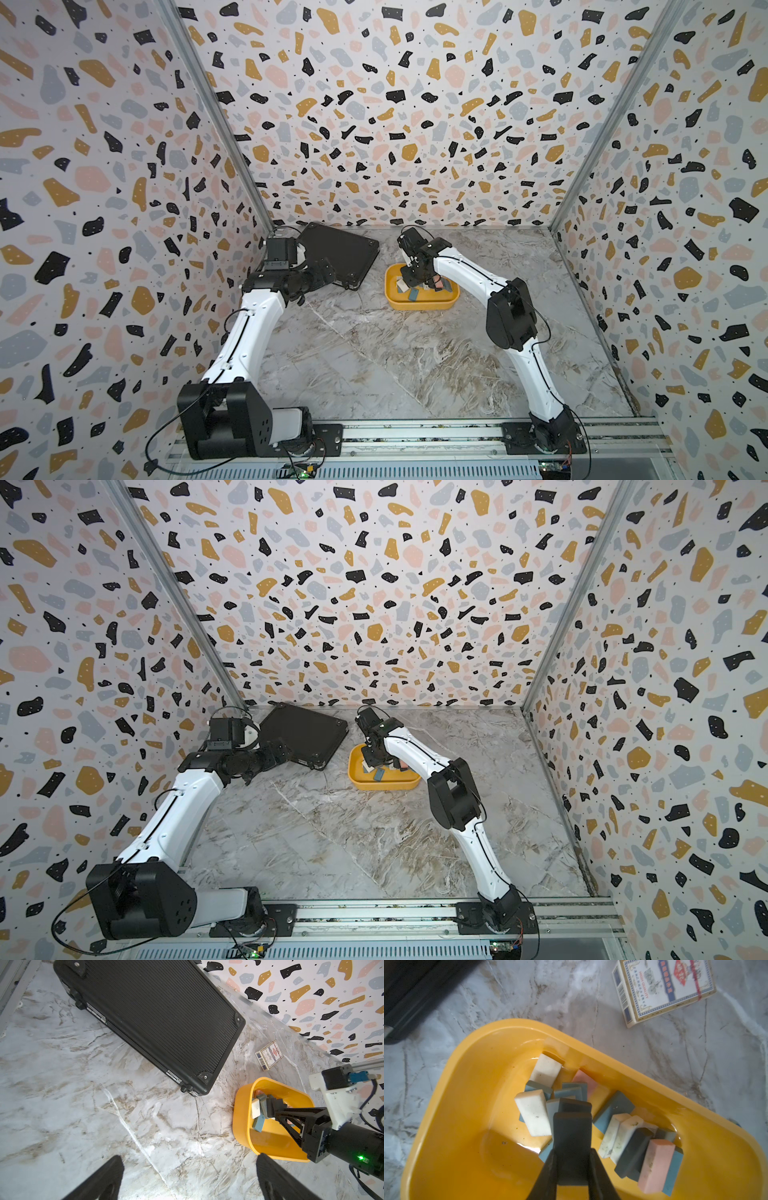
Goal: Put the eraser in the storage box
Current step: Place the eraser in the storage box.
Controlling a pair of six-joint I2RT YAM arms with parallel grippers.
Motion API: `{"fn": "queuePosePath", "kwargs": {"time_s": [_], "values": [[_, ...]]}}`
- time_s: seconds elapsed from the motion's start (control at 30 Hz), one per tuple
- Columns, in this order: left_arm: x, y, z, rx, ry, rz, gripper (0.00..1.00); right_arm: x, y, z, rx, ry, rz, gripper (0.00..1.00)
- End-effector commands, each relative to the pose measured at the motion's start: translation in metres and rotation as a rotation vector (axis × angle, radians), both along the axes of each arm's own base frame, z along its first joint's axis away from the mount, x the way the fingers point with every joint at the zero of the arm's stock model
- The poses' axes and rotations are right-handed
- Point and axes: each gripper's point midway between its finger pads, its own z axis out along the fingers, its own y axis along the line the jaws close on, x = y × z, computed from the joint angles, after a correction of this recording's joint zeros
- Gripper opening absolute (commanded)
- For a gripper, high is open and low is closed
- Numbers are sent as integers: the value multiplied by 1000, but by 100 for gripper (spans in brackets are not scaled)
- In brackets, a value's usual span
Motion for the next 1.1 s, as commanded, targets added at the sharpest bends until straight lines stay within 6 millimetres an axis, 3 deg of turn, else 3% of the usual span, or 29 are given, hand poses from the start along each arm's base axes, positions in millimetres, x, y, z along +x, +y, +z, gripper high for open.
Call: {"fn": "queuePosePath", "kwargs": {"time_s": [0.0, 0.17, 0.4, 0.5, 0.63, 0.87, 0.97, 1.07], "values": [[6, 1, 13, -4, -46, -6, 100, 0, 2, 9, 1, -9, 10, 18], [4, 1, 15, 1, -50, -8, 100, 0, 3, 6, 2, -2, 8, 27], [3, 2, 15, 2, -50, -7, 100, 0, 2, 19, 15, -24, 5, 41], [3, 2, 16, 4, -55, -6, 100, 1, 0, 37, 31, -60, 1, 46], [4, 3, 18, 5, -76, 0, 100, 1, -4, 75, 76, -144, -9, 55], [7, 4, 27, 13, -140, 1, 100, -18, -35, 143, 134, -315, -28, 66], [24, 25, 24, 94, -213, 90, 100, -35, -55, 155, 192, -360, -29, 75], [40, 26, 20, 106, -257, 81, 100, -53, -86, 152, 208, -360, -73, 99]]}}
